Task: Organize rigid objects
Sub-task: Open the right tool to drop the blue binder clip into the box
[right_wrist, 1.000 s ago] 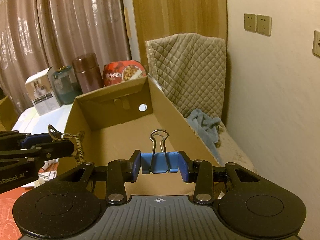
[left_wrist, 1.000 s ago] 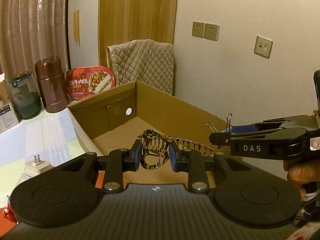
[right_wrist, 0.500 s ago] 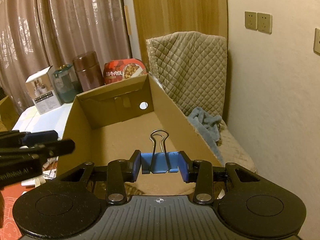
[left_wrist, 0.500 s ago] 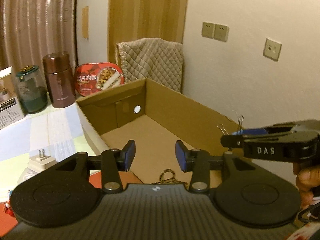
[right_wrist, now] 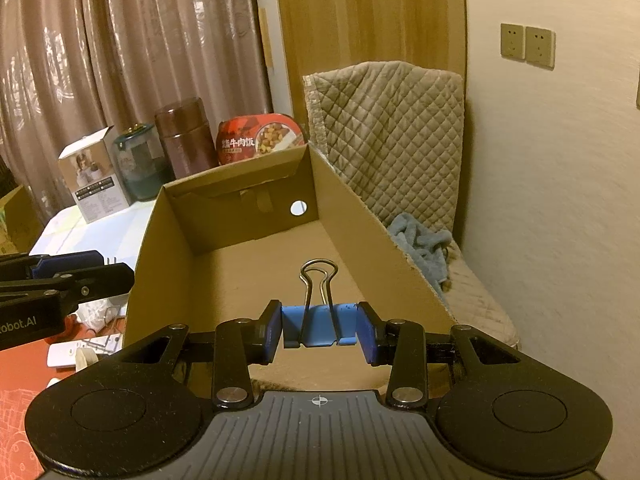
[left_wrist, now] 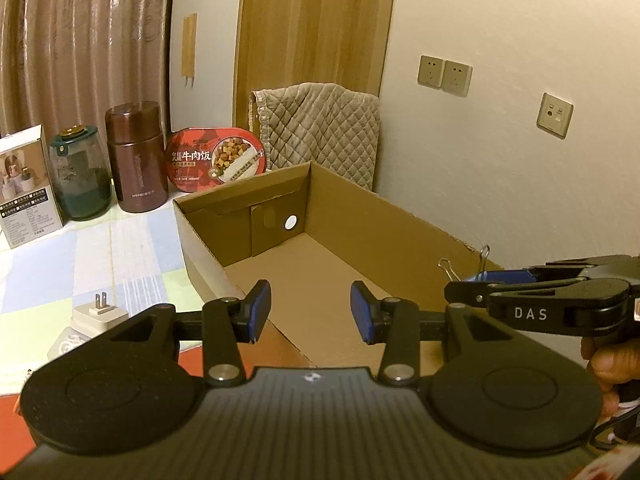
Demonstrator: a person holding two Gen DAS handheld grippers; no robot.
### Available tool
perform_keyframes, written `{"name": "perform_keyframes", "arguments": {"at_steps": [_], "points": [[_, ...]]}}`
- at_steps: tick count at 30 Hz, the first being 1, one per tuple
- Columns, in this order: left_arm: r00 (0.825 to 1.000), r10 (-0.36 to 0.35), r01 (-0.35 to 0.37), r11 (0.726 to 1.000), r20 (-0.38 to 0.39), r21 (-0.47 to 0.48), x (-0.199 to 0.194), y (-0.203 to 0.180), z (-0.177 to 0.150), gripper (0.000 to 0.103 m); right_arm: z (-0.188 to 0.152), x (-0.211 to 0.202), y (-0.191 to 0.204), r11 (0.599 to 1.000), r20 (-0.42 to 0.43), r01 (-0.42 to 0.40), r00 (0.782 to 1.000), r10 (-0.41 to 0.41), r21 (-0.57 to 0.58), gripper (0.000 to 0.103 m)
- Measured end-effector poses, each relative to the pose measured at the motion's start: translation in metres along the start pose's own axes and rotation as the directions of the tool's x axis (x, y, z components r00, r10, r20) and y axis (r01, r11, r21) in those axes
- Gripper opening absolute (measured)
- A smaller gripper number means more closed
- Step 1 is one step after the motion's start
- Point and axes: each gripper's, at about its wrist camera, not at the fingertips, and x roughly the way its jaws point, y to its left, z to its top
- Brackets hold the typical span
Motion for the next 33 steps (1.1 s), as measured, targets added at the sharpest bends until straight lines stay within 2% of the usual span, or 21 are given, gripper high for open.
{"name": "perform_keyframes", "arguments": {"at_steps": [18, 21, 22, 23, 33], "points": [[1.0, 0.008, -0.009, 1.0, -0.003, -0.004, -0.0003, -0.0011, -0.0023, 0.038, -0.001, 0.0006, 0.0004, 1.0, 0.009, -0.013, 1.0, 0.013, 0.007, 0.037], [1.0, 0.009, -0.009, 1.0, -0.003, -0.007, -0.0001, -0.0003, -0.0025, 0.038, -0.0004, -0.0001, 0.0022, 1.0, 0.021, -0.003, 1.0, 0.003, -0.002, 0.045], [1.0, 0.009, -0.009, 1.0, -0.003, -0.008, -0.0002, 0.0001, -0.0026, 0.038, -0.0004, 0.0004, 0.0022, 1.0, 0.02, 0.0, 1.0, 0.0, 0.0, 0.054], [1.0, 0.01, -0.01, 1.0, -0.003, -0.008, -0.0003, 0.0006, -0.0028, 0.038, -0.0003, 0.0004, 0.0019, 1.0, 0.021, 0.003, 1.0, -0.003, 0.004, 0.058], [1.0, 0.015, -0.015, 1.0, -0.004, -0.014, -0.0016, 0.0049, -0.0028, 0.038, 0.0014, -0.0015, 0.001, 1.0, 0.036, -0.002, 0.999, 0.001, 0.012, 0.058]]}}
